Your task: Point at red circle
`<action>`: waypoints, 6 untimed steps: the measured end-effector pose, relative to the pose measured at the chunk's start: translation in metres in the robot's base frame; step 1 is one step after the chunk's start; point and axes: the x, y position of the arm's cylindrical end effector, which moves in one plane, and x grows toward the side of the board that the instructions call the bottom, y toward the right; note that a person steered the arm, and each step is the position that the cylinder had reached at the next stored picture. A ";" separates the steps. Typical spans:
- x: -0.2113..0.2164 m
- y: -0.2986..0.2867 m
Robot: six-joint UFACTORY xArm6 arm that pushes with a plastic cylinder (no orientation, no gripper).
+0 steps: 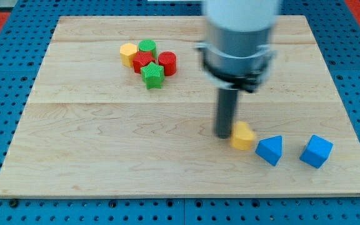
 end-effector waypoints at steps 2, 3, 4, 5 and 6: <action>0.002 0.047; -0.025 0.008; -0.039 -0.002; -0.042 -0.002; -0.043 -0.002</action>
